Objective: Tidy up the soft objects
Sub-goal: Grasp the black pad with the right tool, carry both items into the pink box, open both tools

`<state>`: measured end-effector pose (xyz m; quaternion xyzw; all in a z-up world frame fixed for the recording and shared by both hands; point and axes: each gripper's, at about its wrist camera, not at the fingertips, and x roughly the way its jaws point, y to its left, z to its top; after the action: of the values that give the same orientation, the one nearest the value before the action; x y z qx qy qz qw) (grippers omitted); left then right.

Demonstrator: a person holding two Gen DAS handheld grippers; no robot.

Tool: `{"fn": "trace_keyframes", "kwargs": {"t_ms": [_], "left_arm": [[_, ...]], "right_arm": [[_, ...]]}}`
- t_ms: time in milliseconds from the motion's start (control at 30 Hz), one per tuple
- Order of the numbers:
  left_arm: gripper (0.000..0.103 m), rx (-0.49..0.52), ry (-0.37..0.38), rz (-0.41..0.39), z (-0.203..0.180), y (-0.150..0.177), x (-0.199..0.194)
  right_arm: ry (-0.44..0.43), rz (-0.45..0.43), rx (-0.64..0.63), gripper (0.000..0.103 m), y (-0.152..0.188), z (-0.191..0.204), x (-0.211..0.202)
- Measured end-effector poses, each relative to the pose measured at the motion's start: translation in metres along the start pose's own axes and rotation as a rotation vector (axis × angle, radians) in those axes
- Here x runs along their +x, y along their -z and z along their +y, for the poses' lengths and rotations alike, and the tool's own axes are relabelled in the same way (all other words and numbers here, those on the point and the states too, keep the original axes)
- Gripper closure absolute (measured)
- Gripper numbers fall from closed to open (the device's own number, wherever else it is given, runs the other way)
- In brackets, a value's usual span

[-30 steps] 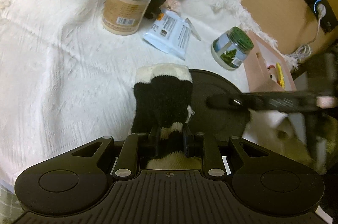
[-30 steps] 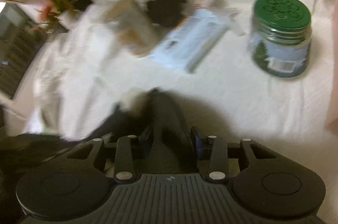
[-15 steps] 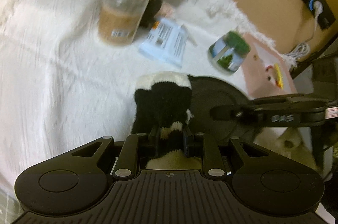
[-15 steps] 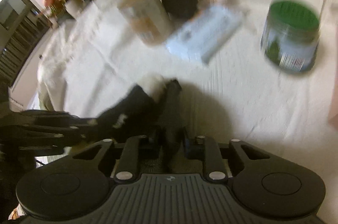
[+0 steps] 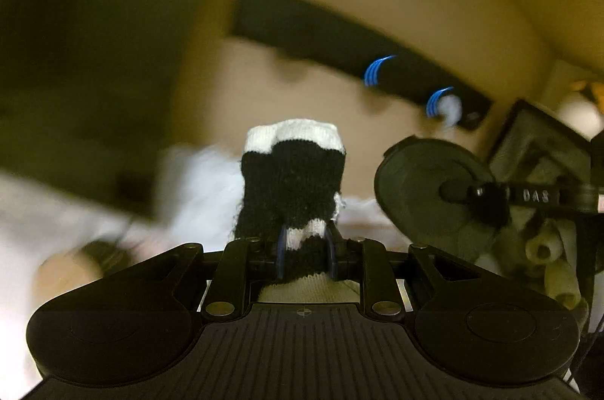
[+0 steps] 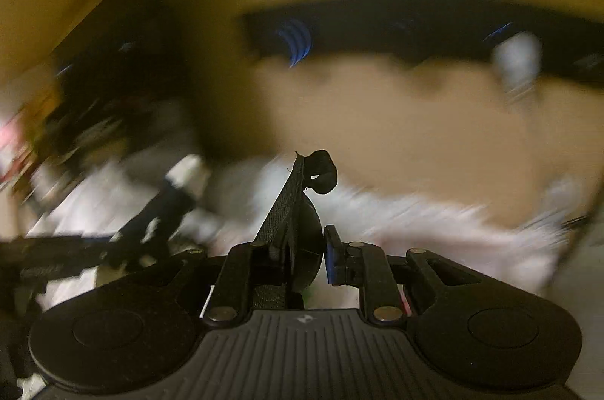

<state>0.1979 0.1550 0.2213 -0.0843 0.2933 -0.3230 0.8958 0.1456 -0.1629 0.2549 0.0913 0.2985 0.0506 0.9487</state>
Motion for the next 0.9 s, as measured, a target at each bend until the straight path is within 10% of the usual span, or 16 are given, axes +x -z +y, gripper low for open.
{"fn": "trace_keyframes", "kwargs": {"t_ms": [333,533,900], "left_arm": [[0.068,-0.077,0.299,0.104,-0.078,-0.013,0.162],[0.068,-0.011,0.138,0.333,-0.096,0.059,0.273],[0.068,-0.077,0.152,0.239,-0.061,0.067,0.189]], "right_arm": [[0.336,-0.094,0.113,0.085,-0.011,-0.073,-0.038],[0.408,0.009,0.173,0.085,0.023,-0.106,-0.008],[0.220,0.056,0.345,0.085,0.045,-0.120,0.048]]}}
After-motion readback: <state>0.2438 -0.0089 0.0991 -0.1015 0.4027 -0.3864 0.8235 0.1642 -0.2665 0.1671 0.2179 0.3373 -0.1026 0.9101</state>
